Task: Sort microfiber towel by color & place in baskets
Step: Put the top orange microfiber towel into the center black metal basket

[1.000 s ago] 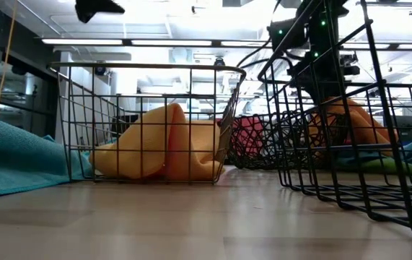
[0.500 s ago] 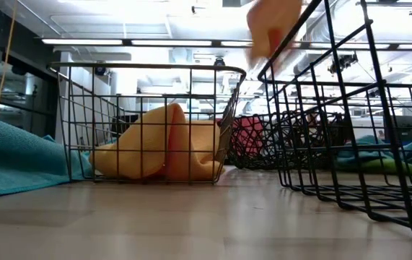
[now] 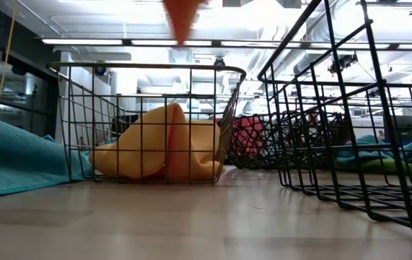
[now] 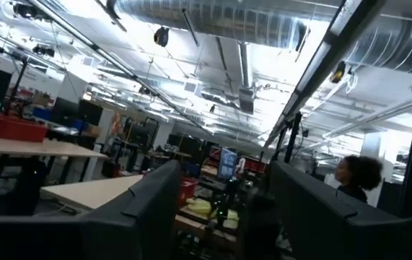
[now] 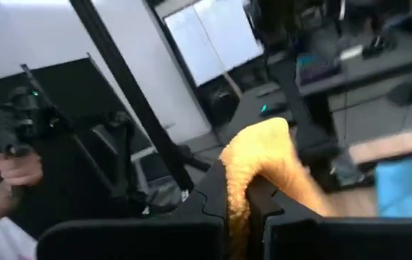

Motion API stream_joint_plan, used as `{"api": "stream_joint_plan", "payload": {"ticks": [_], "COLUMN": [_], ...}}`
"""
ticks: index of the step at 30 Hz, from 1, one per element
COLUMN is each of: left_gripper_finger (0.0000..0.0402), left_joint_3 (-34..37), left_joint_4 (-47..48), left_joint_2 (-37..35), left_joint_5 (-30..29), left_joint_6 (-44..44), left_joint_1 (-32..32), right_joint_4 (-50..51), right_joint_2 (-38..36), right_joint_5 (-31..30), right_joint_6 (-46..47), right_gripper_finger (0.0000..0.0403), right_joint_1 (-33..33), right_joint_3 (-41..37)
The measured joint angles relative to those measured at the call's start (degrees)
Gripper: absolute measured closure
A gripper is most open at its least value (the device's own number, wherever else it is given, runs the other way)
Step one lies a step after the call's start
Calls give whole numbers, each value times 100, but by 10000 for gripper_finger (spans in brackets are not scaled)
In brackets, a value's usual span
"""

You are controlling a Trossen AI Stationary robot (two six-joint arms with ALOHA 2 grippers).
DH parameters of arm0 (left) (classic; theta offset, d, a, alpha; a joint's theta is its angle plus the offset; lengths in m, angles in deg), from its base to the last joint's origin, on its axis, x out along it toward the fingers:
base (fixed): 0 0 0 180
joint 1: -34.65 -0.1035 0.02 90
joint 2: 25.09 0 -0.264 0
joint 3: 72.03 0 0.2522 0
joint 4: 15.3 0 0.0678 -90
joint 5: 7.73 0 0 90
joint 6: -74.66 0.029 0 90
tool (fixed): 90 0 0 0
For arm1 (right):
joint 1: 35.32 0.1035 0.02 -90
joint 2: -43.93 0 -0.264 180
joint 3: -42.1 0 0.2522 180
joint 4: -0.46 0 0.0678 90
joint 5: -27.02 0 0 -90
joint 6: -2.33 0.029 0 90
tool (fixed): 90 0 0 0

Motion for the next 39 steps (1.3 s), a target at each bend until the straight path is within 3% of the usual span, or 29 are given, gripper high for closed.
{"api": "stream_joint_plan", "payload": {"ticks": [12,15,18,24,27,30,35,39], "left_gripper_finger": [198,198,198,198,198,198,198,198], "left_joint_3": [0,0,0,0,0,0,0,0], "left_joint_4": [3,4,4,4,22,139,306,304], "left_joint_2": [24,24,24,24,23,24,57,99], "left_joint_5": [46,46,73,107,107,107,107,108], "left_joint_6": [-102,-100,-108,-46,90,99,95,93], "left_joint_1": [-2,0,0,-2,-2,-2,-1,-2], "right_joint_4": [-4,54,155,223,272,359,927,291], "right_joint_2": [1296,1423,1421,967,708,608,853,996], "right_joint_5": [-156,-173,-181,-193,-430,-642,-128,51], "right_joint_6": [30,28,-25,-753,-1000,-863,-735,-486], "right_gripper_finger": [391,352,287,150,105,87,89,93], "right_joint_1": [7,5,5,5,-18,-21,174,296], "right_joint_3": [-47,-45,-45,-45,-40,-35,-45,-43]}}
